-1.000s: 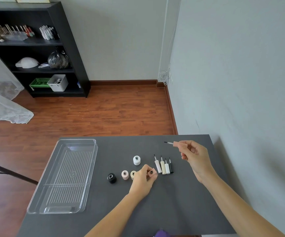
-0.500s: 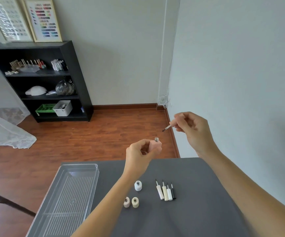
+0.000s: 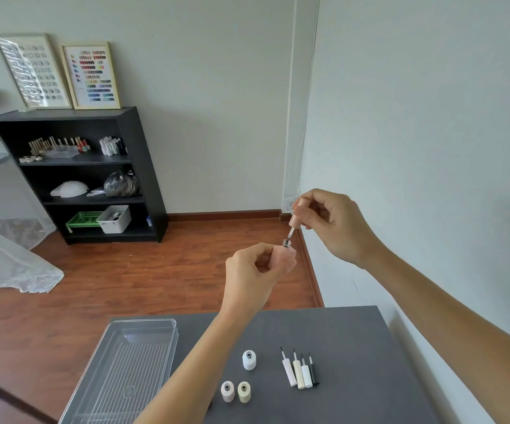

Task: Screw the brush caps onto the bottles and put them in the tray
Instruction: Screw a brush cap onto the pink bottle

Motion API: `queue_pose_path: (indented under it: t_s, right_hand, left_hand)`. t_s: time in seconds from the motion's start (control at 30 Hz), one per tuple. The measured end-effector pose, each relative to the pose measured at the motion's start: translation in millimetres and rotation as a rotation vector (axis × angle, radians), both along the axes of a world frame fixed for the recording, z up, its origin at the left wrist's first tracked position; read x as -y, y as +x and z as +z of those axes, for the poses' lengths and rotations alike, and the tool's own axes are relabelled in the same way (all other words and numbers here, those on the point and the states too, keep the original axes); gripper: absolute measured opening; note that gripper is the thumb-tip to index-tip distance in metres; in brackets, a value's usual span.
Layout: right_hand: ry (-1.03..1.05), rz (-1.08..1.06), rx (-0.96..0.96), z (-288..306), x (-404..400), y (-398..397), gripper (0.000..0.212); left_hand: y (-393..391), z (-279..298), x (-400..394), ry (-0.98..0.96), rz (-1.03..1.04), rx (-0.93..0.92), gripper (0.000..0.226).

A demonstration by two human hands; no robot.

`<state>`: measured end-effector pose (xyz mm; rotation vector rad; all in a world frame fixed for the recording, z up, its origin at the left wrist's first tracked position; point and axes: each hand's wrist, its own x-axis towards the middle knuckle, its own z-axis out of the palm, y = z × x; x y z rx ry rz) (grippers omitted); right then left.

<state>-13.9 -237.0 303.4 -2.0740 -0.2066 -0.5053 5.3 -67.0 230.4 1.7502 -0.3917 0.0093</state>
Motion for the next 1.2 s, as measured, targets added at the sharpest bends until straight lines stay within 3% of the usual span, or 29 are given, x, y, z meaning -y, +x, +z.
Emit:
queue_pose_path:
  t_s: [0.73, 1.2]
  right_hand:
    - [-0.043, -0.025, -0.004, 3, -2, -10, 0.014]
    - [0.032, -0.032, 0.023, 3, 1, -14, 0.013]
  left_hand:
    - [-7, 5, -2, 0.013, -0.012, 0.02, 0.011]
    - [-7, 5, -2, 0.016, -0.02, 0.01, 0.012]
